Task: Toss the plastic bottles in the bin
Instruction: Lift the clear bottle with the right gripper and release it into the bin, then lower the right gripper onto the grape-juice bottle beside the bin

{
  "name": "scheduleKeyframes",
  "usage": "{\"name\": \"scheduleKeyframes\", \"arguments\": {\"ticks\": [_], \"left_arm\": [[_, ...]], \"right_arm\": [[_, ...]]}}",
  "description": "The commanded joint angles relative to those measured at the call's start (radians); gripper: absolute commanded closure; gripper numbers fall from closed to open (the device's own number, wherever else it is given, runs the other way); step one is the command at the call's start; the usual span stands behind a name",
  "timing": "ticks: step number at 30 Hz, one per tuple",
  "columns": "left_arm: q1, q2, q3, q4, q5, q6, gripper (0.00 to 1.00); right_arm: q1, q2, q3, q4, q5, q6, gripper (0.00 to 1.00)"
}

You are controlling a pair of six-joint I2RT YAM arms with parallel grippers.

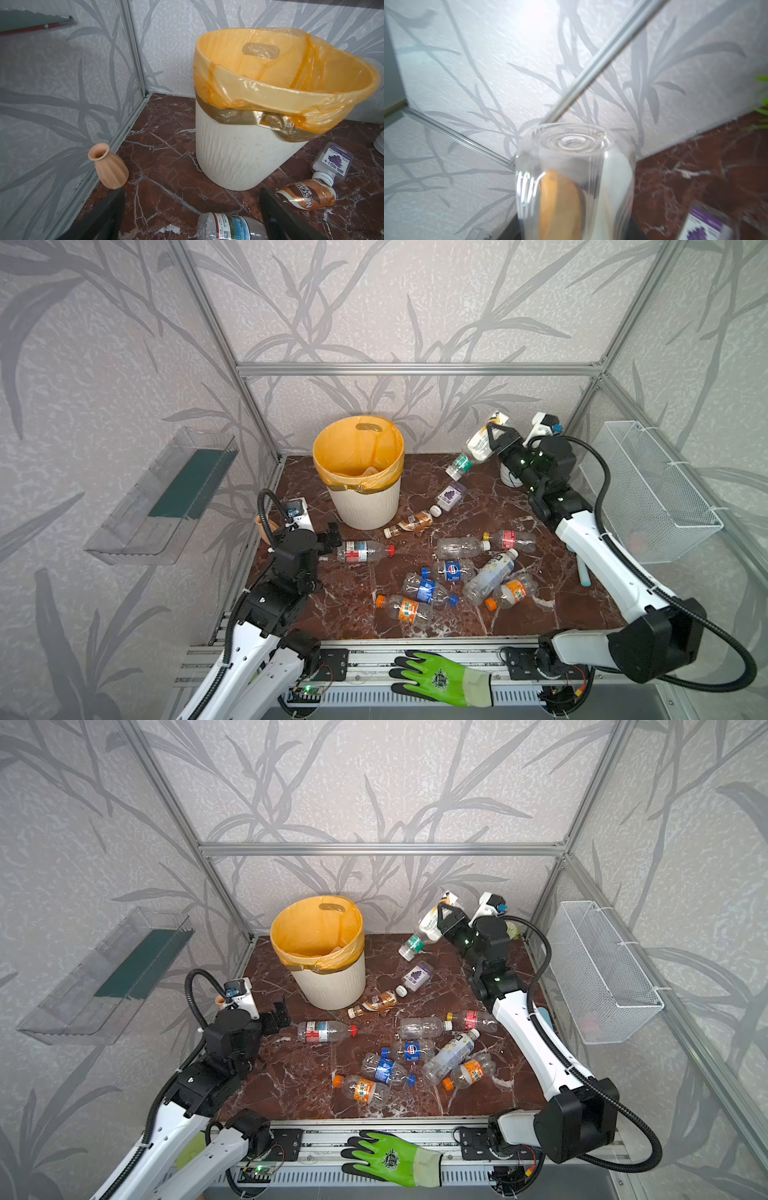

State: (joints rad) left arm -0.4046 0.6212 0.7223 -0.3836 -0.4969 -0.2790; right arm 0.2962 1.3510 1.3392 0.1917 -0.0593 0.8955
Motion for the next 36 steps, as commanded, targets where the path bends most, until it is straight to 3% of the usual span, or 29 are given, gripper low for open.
{"name": "scheduleKeyframes", "arguments": {"ticks": [1, 5, 9, 11, 14, 16, 19, 22, 26, 29, 32, 36], "left_arm": [[0.005, 0.0, -0.016, -0.057, -0.052, -0.092, 0.01], [0.005, -0.002, -0.015, -0.075, -0.032, -0.12, 0.01], [0.006, 0.002, -0.014, -0.078, -0.015, -0.124, 0.01], [0.005, 0.005, -0.009, -0.082, -0.013, -0.124, 0.01], [0.005, 0.006, 0.002, -0.094, -0.004, -0.119, 0.01], [0.005, 0.005, 0.009, -0.103, -0.003, -0.112, 0.01], [0.006, -0.001, 0.011, -0.093, 0.007, -0.097, 0.01], [0.005, 0.0, 0.016, -0.074, 0.05, -0.059, 0.01], [0.006, 0.012, 0.014, -0.05, 0.093, -0.04, 0.01], [0.005, 0.018, 0.007, -0.046, 0.116, -0.043, 0.01], [0.003, 0.016, -0.009, -0.028, 0.133, -0.051, 0.01], [0.003, 0.011, -0.018, -0.021, 0.151, -0.063, 0.01]], "right_arm": [[0.044, 0.039, 0.135, 0.064, 0.022, -0.055, 0.5], [0.156, 0.21, 0.316, 0.07, 0.023, -0.091, 0.49], [0.266, 0.495, 0.575, -0.017, -0.037, -0.099, 0.49], [0.295, 0.633, 0.72, -0.095, -0.081, -0.119, 0.43], [0.285, 0.758, 0.915, -0.229, -0.132, -0.148, 0.26], [0.276, 0.759, 1.019, -0.303, -0.143, -0.213, 0.14], [0.272, 0.673, 1.069, -0.399, -0.095, -0.373, 0.06], [0.245, 0.522, 0.937, -0.391, -0.087, -0.424, 0.02], [0.188, 0.252, 0.504, -0.21, -0.002, -0.403, 0.01], [0.109, 0.123, 0.218, -0.149, 0.019, -0.316, 0.01], [0.032, 0.059, -0.008, -0.093, -0.009, -0.202, 0.01], [-0.006, 0.054, -0.199, -0.072, -0.014, -0.148, 0.01]]}}
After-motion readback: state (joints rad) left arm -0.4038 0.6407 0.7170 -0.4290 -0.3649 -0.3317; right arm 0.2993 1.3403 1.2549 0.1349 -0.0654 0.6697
